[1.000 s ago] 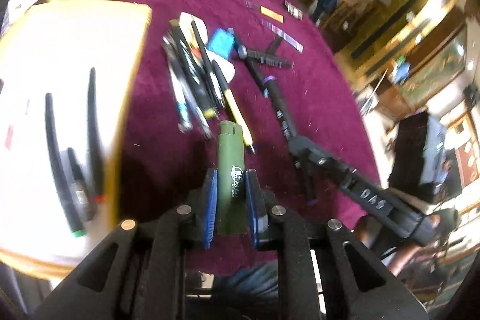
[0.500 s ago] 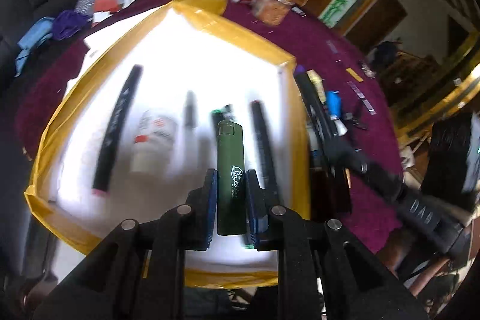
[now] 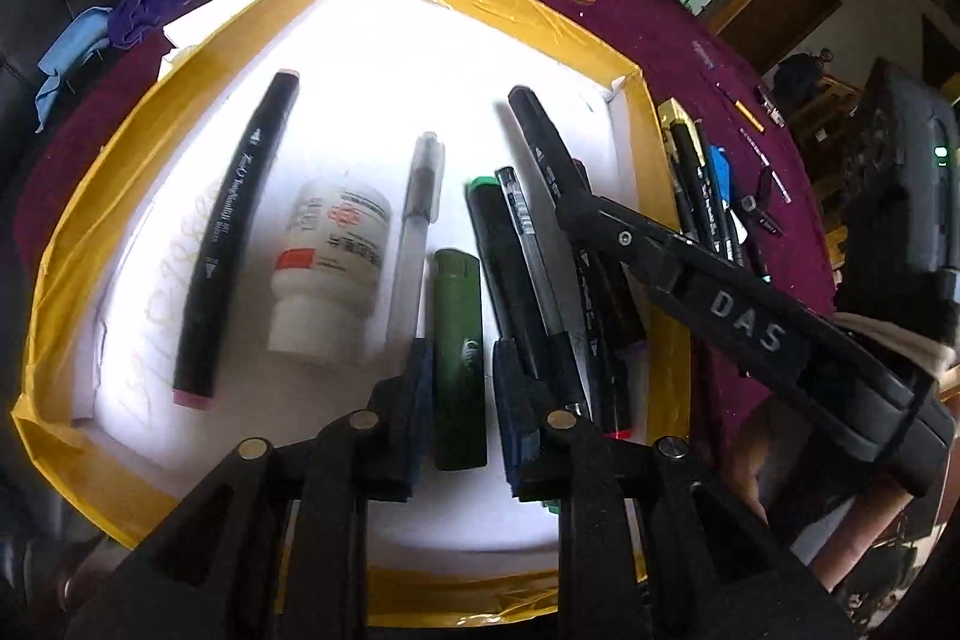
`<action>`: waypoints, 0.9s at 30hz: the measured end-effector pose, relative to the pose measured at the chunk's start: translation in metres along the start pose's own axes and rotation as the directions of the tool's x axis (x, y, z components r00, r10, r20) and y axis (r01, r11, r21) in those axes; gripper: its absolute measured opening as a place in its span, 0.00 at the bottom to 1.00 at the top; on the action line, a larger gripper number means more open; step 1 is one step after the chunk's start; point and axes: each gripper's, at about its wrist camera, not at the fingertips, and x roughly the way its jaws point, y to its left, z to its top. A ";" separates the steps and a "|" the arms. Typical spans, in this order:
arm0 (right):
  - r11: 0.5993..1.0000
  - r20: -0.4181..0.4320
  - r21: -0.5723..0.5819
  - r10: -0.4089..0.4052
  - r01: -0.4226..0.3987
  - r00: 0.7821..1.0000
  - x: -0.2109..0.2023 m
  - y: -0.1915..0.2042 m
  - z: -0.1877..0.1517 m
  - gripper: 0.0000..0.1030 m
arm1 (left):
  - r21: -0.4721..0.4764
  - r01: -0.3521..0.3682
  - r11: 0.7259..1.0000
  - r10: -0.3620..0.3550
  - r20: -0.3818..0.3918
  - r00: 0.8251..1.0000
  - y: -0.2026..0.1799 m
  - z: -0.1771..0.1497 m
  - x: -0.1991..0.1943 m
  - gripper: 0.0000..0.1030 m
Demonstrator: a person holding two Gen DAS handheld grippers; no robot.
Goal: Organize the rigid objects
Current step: 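Carry the marker and green cylinder into the tray and open both tools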
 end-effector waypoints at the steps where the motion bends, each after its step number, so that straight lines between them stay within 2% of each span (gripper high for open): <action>1: 1.000 0.002 0.010 -0.005 0.005 1.000 -0.001 -0.001 0.000 0.14 | 0.001 0.000 1.000 0.000 0.011 1.000 0.002 0.000 -0.003 0.27; 2: 1.000 0.003 0.020 -0.007 0.007 1.000 -0.001 -0.002 0.000 0.15 | 0.000 0.001 1.000 -0.001 0.021 1.000 0.004 0.002 -0.005 0.37; 3: 1.000 0.004 0.021 -0.007 0.007 1.000 -0.001 0.000 0.000 0.18 | 0.003 0.005 1.000 -0.005 0.035 0.999 0.006 0.001 -0.009 0.42; 10: 0.992 -0.022 -0.065 -0.109 0.108 0.994 -0.006 -0.003 -0.006 0.15 | 0.035 0.034 0.999 -0.037 0.089 0.995 0.012 -0.001 -0.029 0.45; 13: 0.992 -0.032 -0.052 -0.120 0.118 0.992 -0.014 -0.019 -0.006 0.15 | 0.041 0.047 0.998 -0.051 0.105 0.993 0.009 -0.003 -0.030 0.51; 18: 0.994 -0.038 -0.024 -0.109 0.109 0.993 -0.026 -0.047 0.000 0.11 | 0.055 0.058 0.997 -0.064 0.117 0.991 -0.012 -0.013 -0.024 0.51; 19: 0.993 -0.032 -0.029 -0.118 0.117 0.992 -0.029 -0.051 0.001 0.11 | 0.064 0.052 0.997 -0.059 0.118 0.991 -0.017 -0.015 -0.022 0.51; 20: 0.987 -0.014 -0.038 -0.160 0.159 0.987 -0.033 -0.052 0.002 0.10 | 0.072 0.041 0.997 -0.049 0.117 0.992 -0.023 -0.016 -0.018 0.52; 21: 0.986 -0.010 -0.041 -0.159 0.159 0.987 -0.033 -0.054 0.003 0.10 | 0.064 0.026 0.998 -0.033 0.112 0.993 -0.027 -0.017 -0.014 0.51; 23: 0.990 -0.005 -0.035 -0.137 0.137 0.991 -0.033 -0.062 0.003 0.01 | 0.052 -0.009 0.999 0.002 0.118 0.993 -0.034 -0.019 -0.009 0.51; 26: 0.992 -0.012 -0.039 -0.120 0.119 0.993 -0.037 -0.063 0.000 0.01 | 0.076 -0.066 0.995 0.054 0.155 0.986 -0.047 -0.025 -0.011 0.52; 27: 0.995 -0.015 -0.031 -0.099 0.098 0.995 -0.040 -0.063 -0.002 0.05 | 0.078 -0.064 0.995 0.051 0.158 0.986 -0.050 -0.028 -0.012 0.52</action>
